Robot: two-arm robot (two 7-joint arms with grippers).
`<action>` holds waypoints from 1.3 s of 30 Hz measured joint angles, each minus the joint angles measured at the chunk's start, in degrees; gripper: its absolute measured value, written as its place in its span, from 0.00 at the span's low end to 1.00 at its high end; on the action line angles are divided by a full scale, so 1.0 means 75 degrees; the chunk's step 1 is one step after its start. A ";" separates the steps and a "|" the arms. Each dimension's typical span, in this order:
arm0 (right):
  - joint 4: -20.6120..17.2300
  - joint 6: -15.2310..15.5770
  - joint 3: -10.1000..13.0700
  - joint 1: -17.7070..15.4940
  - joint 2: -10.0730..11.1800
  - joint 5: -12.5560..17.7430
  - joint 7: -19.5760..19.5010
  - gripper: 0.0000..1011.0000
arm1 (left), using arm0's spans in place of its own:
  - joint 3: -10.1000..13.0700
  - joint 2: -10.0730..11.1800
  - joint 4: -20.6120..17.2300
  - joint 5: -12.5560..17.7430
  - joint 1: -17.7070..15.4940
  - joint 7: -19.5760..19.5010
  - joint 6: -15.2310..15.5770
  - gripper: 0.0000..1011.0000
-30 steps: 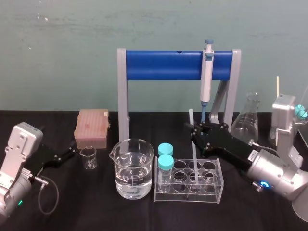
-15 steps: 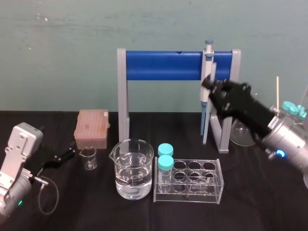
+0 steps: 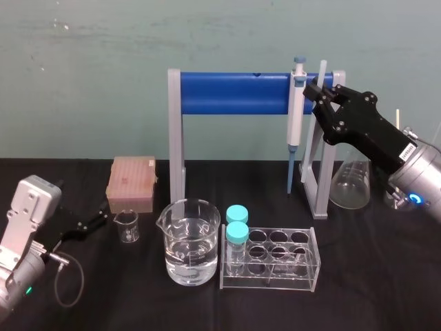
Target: Pick up the stirring rod with one hand, then place it down.
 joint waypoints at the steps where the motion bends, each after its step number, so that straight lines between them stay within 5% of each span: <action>1: 0.0000 0.0004 0.0002 0.0000 0.0002 -0.0007 -0.0002 0.07 | 0.0000 0.0000 0.0000 0.0000 0.0000 0.0000 0.0000 0.99; 39: 0.0168 0.0075 -0.0138 0.0060 -0.0060 -0.0060 0.0095 0.07 | 0.0000 0.0000 0.0000 0.0001 0.0000 0.0000 0.0000 0.99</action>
